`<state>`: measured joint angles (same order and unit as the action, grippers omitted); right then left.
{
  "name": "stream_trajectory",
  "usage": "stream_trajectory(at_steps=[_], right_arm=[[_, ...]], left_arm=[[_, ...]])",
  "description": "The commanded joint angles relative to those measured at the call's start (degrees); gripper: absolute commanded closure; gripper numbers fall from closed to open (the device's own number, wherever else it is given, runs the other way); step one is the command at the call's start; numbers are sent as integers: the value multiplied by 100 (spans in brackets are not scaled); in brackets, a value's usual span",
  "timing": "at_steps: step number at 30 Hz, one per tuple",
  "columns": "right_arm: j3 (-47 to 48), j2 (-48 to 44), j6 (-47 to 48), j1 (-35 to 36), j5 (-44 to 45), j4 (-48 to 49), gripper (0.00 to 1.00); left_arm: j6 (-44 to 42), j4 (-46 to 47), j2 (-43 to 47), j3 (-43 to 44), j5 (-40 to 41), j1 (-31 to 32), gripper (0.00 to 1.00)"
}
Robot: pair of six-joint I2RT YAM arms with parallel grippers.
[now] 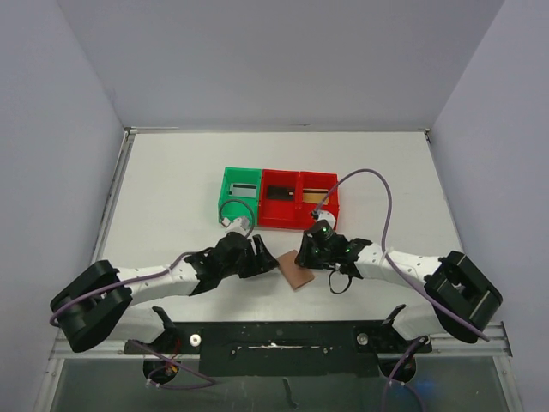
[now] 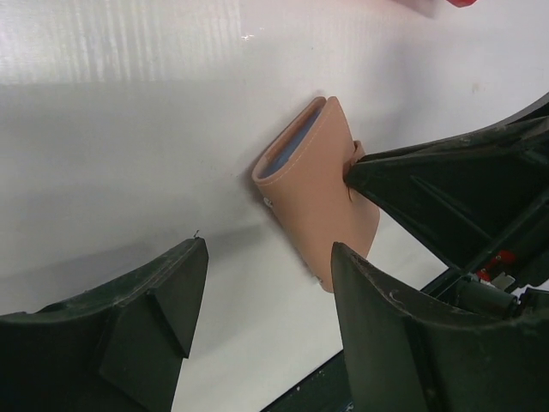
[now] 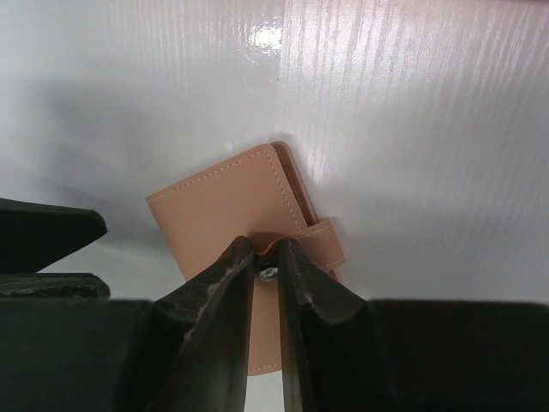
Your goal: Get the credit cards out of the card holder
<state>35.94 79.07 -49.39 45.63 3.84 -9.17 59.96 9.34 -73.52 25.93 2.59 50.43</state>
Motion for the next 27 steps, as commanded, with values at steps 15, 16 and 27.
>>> stream_trajectory(at_steps=[15,16,27], right_arm=[[-779,-439,-425,-477,-899,749,100],[-782,-465,-414,-500,-916,745,100],[-899,-1597,-170,-1110,-1092,180,86]], left_arm=[[602,1688,-1772,676,-26,511,68],[667,1780,-1808,627,-23,511,71],[567,1211,-1748,634,327,502,73]])
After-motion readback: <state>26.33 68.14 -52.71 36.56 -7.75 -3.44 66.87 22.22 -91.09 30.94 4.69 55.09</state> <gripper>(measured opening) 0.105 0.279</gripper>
